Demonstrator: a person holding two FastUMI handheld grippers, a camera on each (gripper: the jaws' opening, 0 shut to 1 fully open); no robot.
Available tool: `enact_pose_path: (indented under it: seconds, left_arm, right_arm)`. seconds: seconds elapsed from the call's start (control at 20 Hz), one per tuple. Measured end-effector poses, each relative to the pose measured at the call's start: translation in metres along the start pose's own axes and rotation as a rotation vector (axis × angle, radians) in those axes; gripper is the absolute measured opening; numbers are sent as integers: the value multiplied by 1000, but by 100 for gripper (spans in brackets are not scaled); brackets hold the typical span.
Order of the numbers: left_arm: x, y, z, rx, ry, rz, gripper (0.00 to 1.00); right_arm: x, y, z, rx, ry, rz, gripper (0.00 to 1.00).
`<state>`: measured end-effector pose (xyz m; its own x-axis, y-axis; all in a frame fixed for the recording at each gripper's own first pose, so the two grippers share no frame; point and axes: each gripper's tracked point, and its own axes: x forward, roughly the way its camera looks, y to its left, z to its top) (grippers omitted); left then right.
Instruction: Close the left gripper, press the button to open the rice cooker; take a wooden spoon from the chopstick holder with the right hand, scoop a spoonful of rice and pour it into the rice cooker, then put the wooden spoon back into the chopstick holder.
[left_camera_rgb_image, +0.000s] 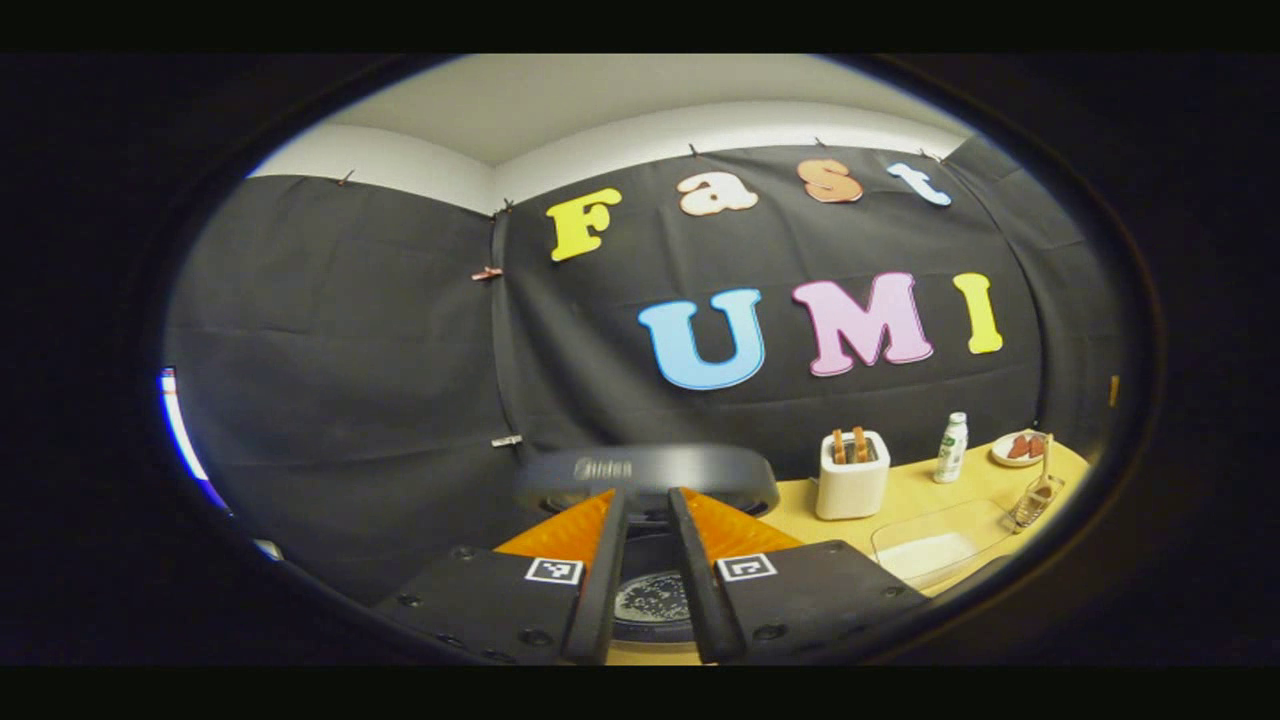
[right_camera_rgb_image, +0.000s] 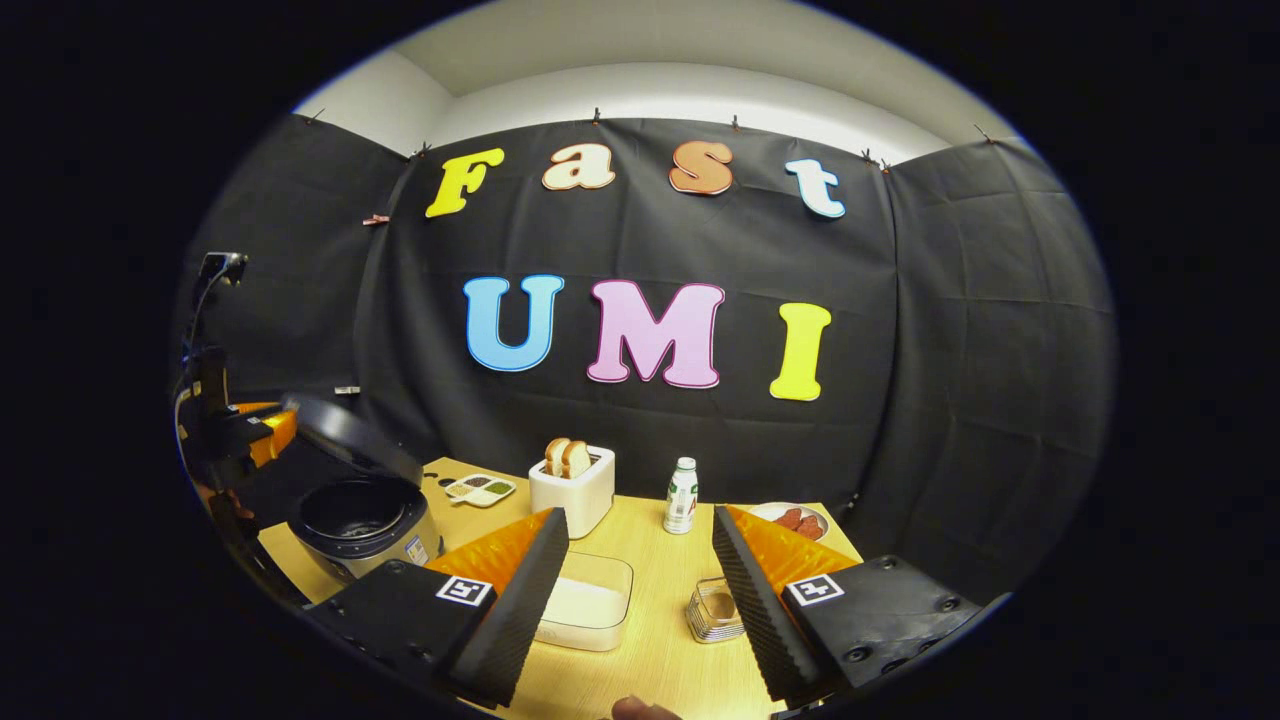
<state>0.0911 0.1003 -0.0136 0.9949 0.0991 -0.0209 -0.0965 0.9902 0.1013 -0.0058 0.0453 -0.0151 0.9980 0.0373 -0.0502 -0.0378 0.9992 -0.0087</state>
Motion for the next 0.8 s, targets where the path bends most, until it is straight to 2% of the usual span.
enact_pose_path:
  seconds: [0.1,0.15,0.2,0.25,0.3,0.35,0.5,0.6,0.75,0.8]
  left_arm:
    - [-5,-3,8,-18,-2,-3,35]
    - [-8,-3,11,-22,-1,2,28]
    - [-12,-3,11,-17,3,6,36]
    - [-18,-7,13,-10,2,2,36]
    - [-23,-11,14,-12,5,-7,43]
    - [-30,-14,15,-19,6,-18,41]
    - [-44,-13,17,-53,12,0,81]
    - [-54,-17,15,-60,21,0,87]
    - [-70,-38,15,-100,26,-62,90]
    - [-73,-37,13,-100,28,-62,90]
  right_arm:
    - [3,-1,-2,10,6,3,91]
    - [6,-3,-4,9,7,4,91]
    - [9,-5,-4,12,10,6,91]
    - [12,-5,-6,21,13,12,91]
    - [16,-7,-7,29,17,14,91]
    - [20,-9,-8,34,19,19,91]
    - [33,-15,-9,50,13,35,91]
    - [44,-27,-14,50,22,23,91]
    - [60,-43,-24,61,44,17,91]
    - [66,-49,-27,64,52,8,91]
